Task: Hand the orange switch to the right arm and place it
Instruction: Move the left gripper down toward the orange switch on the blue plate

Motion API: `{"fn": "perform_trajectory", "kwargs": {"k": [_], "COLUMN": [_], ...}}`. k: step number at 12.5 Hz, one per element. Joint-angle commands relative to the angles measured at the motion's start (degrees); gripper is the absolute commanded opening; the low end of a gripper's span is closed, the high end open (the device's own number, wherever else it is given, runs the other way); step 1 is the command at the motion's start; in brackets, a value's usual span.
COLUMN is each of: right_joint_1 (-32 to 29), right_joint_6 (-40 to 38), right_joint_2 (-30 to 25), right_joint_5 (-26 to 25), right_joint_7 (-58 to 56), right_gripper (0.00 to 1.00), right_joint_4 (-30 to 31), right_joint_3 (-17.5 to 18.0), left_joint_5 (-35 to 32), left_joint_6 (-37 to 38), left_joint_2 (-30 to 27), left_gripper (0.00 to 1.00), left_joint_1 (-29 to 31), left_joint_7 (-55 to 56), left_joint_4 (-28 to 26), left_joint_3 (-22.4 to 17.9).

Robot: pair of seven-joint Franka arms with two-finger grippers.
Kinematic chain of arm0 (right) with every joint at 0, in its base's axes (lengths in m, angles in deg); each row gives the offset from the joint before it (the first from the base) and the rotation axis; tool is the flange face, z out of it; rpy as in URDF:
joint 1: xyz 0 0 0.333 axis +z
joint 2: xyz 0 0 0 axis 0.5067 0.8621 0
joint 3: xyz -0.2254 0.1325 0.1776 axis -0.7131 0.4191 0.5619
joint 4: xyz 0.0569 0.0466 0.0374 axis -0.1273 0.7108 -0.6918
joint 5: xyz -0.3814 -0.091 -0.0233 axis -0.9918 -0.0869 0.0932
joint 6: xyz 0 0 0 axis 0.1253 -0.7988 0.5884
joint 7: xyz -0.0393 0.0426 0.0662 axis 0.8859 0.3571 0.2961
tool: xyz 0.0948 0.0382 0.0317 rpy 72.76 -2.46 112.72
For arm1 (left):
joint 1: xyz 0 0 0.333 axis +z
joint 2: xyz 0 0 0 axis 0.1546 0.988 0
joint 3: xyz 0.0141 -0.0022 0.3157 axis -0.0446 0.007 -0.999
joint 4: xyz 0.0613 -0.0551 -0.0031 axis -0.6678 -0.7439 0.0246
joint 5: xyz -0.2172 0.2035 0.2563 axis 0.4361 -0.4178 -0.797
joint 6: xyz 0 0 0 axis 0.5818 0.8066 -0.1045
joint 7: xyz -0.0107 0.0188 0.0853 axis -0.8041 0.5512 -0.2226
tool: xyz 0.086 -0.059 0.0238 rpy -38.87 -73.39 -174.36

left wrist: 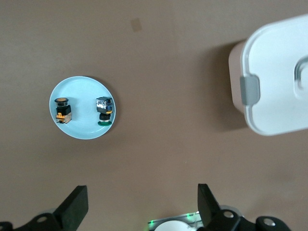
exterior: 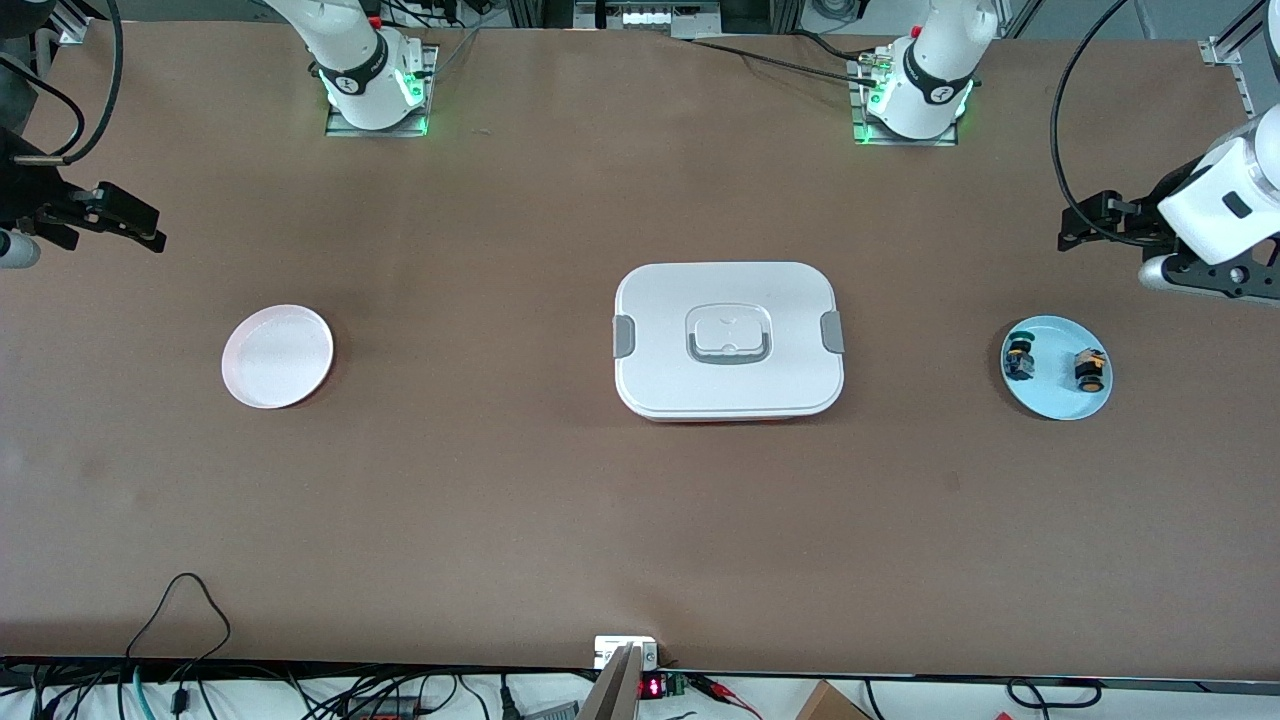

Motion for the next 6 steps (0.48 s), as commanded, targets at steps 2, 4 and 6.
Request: {"fn": "perform_trajectory", "kwargs": {"k": [2, 4, 6], "right_joint_1": [0.2, 0.1, 0.1], "right_joint_6": [-1.1, -1.1, -1.1], "right_joint_2": [-0.3, -0.3, -0.3], "right_joint_5": [-0.1, -0.1, -0.1], "right_joint_7": [-0.4, -0.4, -0.4], "right_gripper": [1.0, 1.0, 1.0], "right_joint_4": [-0.7, -0.7, -0.7], "right_joint_3": [0.0, 0.0, 0.0], "left_joint_5": [0.0, -2.6, -6.2], "left_joint_6": [-0.1, -3.2, -5.9], "left_joint_2": [0.5, 0.8, 3.3], "left_gripper": [1.0, 1.0, 1.0], "left_joint_1": [4.3, 5.8, 6.2], "left_joint_7": [-25.2, -38.1, -50.5], "left_joint_4": [-3.9, -7.0, -7.6], "left_joint_3": [-0.2, -0.2, -0.2]}}
